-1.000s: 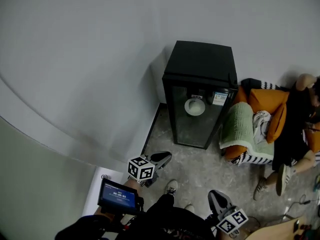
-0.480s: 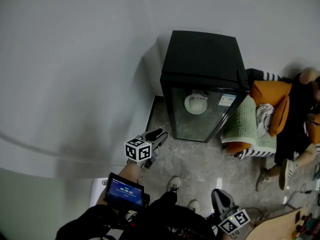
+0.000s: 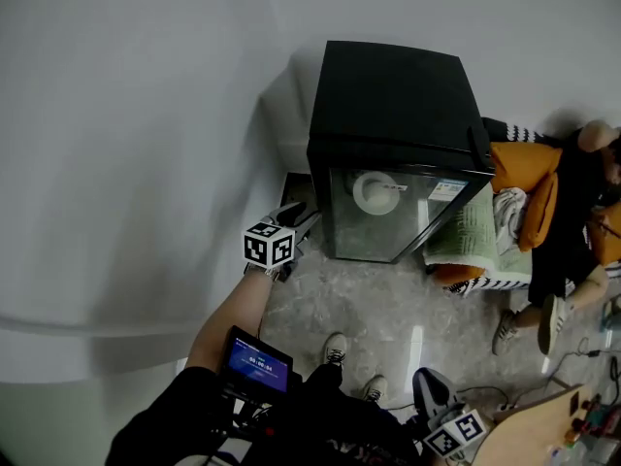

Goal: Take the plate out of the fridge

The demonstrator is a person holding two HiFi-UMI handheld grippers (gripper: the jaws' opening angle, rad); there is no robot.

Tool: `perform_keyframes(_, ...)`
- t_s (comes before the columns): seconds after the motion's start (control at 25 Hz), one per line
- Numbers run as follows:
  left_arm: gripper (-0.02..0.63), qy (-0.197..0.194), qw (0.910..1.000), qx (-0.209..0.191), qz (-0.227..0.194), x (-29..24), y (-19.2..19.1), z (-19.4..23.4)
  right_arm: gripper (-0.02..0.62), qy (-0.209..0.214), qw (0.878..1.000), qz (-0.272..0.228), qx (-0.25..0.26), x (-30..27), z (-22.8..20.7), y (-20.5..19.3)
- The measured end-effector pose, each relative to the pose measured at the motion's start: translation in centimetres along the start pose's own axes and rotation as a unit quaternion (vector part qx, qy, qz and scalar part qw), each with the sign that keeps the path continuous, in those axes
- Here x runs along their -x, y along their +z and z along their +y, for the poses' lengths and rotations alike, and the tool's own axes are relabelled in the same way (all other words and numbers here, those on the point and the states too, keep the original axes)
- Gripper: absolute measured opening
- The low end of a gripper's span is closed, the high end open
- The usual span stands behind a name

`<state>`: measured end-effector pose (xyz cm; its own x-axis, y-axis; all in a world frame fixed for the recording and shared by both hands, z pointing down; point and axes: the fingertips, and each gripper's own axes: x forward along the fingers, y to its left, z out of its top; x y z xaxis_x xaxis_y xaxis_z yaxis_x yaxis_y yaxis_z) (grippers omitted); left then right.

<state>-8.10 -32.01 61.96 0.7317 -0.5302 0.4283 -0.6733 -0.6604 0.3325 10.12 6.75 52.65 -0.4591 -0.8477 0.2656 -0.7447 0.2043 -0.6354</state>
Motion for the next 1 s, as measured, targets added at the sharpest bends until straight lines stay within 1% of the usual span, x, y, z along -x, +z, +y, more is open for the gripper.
perform_keyframes(0.2,0.18,-0.009,0.9993,-0.035,0.005,-2.0,1.3,1.4,0.005,-0.023,1.0,0.005,0.0,-0.1,0.1,-0.4)
perform_keyframes(0.44,0.179,-0.035,0.9945,-0.094,0.027,-3.5,1.7,0.5,0.005,-0.031,0.999,0.008,-0.004,-0.3,-0.2,-0.8)
perform_keyframes(0.52,0.179,-0.034,0.9942,-0.098,0.026,-3.6,1.7,0.4,0.005,-0.031,0.999,0.011,-0.004,-0.3,-0.2,-0.9)
perform_keyframes(0.68,0.179,-0.031,0.9953,-0.089,0.023,-3.7,1.7,0.6,0.005,-0.033,0.999,0.008,-0.008,0.0,-0.4,-1.2)
perform_keyframes(0.92,0.175,-0.045,0.9926,-0.104,0.043,-4.0,1.7,0.7,0.003,-0.034,0.999,0.009,-0.008,0.3,-0.1,-1.4)
perform_keyframes(0.96,0.166,-0.047,0.9919,-0.109,0.047,-4.1,1.7,0.8,0.005,-0.035,0.999,0.008,-0.01,0.3,-0.2,-1.5)
perform_keyframes(1.0,0.137,-0.048,0.991,-0.114,0.051,-4.2,1.6,1.0,0.005,-0.037,0.999,0.007,-0.011,0.3,-0.2,-1.6)
